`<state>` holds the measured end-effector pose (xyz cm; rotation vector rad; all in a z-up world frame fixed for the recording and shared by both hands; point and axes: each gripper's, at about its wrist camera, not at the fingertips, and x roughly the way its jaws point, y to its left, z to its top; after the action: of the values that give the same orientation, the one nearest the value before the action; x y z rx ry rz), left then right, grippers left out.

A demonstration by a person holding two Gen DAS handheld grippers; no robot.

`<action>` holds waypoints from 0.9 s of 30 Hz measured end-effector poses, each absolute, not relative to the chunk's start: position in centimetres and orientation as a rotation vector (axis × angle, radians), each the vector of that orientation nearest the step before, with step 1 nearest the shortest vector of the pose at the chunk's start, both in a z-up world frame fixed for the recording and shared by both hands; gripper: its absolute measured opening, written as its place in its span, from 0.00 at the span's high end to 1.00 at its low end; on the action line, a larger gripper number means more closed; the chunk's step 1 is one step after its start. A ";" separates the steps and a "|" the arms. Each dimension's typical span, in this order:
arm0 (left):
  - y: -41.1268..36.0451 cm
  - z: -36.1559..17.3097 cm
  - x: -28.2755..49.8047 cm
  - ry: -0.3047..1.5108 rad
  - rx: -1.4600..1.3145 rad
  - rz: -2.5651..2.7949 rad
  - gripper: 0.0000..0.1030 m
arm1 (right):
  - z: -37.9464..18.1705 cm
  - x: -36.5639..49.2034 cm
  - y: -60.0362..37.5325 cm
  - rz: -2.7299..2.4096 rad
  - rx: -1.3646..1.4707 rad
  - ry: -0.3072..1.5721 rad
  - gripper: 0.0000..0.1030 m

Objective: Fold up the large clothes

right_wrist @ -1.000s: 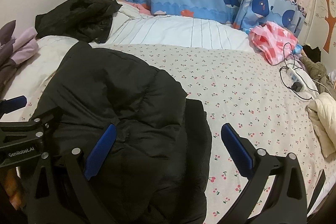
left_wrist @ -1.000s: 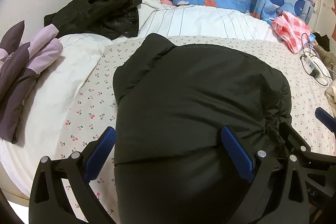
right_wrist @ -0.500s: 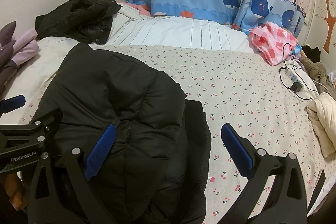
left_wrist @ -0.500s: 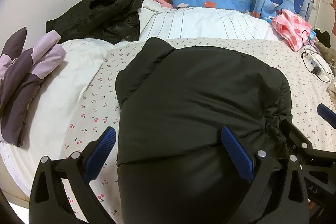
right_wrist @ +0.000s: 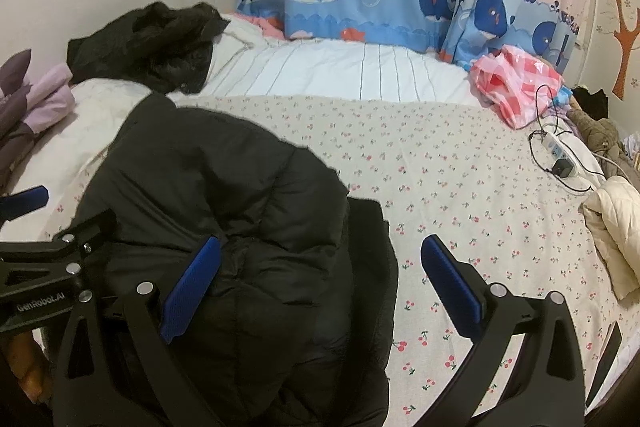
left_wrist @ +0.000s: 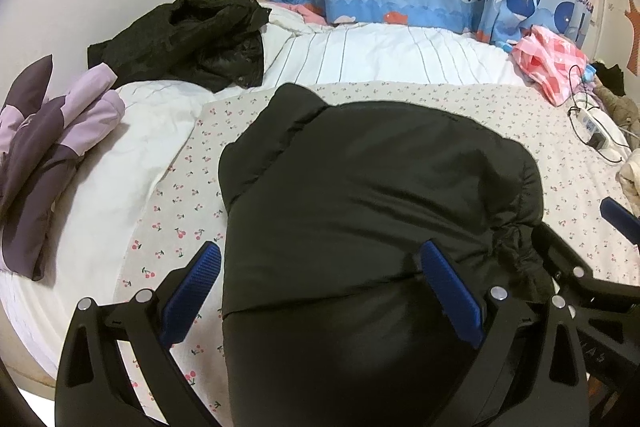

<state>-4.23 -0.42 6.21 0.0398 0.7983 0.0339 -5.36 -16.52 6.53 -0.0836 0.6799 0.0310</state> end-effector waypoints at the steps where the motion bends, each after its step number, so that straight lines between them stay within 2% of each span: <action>1: -0.5 6.3 -4.4 0.790 0.041 0.033 0.07 | 7.0 -5.6 -16.7 0.024 -0.082 0.660 0.06; 9: -1.2 7.8 -5.6 0.709 0.049 0.015 0.07 | 9.1 -6.8 -17.8 0.002 -0.040 0.570 0.06; 27: -1.3 8.1 -6.0 0.680 0.055 0.030 0.07 | 8.5 -6.5 -17.6 0.004 -0.044 0.594 0.06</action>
<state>-5.98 -1.28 8.13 0.0550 0.6800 0.0304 -6.51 -17.64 8.46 -0.0439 0.5940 0.0044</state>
